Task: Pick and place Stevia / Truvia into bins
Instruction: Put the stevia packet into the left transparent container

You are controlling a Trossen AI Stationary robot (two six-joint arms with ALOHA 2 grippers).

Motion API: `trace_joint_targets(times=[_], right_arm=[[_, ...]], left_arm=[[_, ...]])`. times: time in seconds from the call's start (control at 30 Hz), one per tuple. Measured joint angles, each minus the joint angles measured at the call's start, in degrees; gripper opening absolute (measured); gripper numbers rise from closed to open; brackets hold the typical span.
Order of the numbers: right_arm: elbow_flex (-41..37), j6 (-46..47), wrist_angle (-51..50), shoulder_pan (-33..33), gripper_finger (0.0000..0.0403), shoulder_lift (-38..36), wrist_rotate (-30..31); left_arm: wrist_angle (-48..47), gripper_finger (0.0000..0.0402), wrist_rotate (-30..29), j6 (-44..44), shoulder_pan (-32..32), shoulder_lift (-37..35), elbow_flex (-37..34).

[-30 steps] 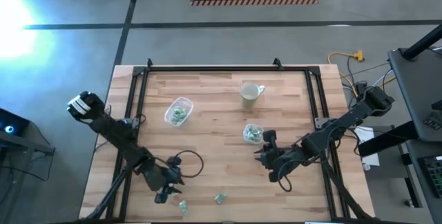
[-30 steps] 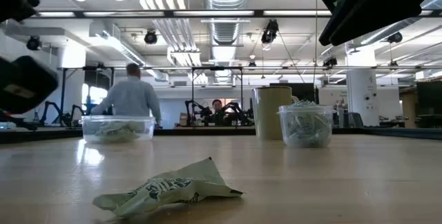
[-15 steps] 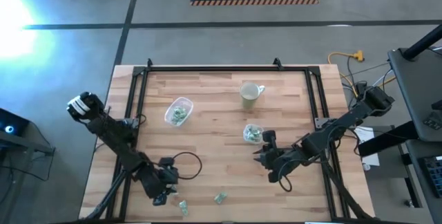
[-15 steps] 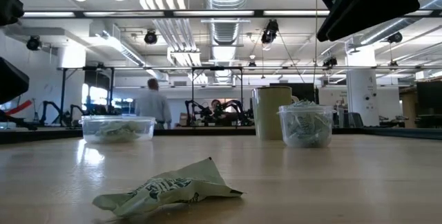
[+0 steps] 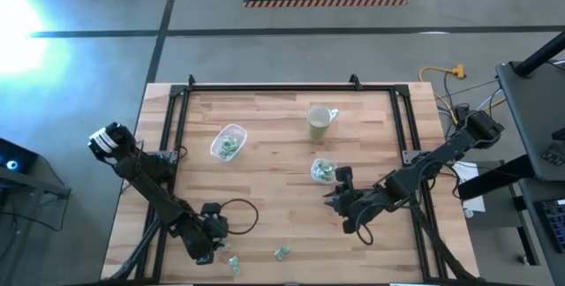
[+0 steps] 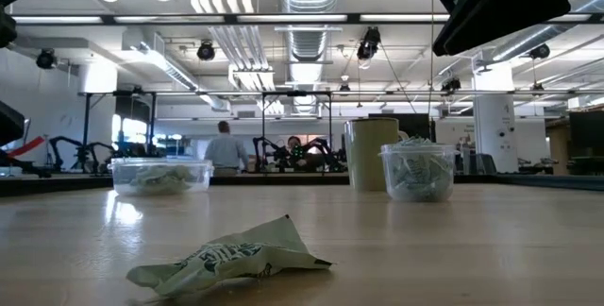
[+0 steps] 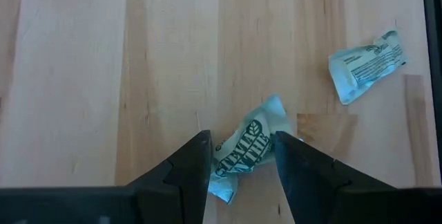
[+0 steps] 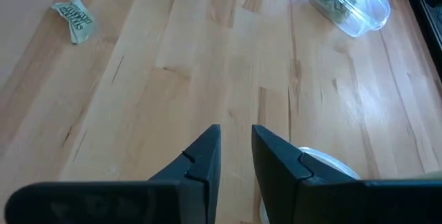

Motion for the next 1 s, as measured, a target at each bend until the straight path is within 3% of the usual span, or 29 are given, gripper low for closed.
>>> trace_joint_targets(times=[0.23,0.53,0.6,1.0], right_arm=[[0.0,0.0,0.2,0.0,0.0077,0.0,0.0],[0.0,0.0,0.4,0.0,0.0072,0.0,0.0],[0.0,0.0,0.4,0.0,0.0069,0.0,0.0],[0.0,0.0,1.0,0.0,0.0068,0.0,0.1]], left_arm=[[-0.3,0.0133,0.0,0.7,0.0,0.5,0.1],[-0.2,0.0016,-1.1,5.6,0.0,0.2,0.0],[-0.2,0.0007,-2.0,7.7,0.1,-0.2,0.0],[-2.4,0.0012,-19.8,22.8,0.2,-6.0,-0.1]])
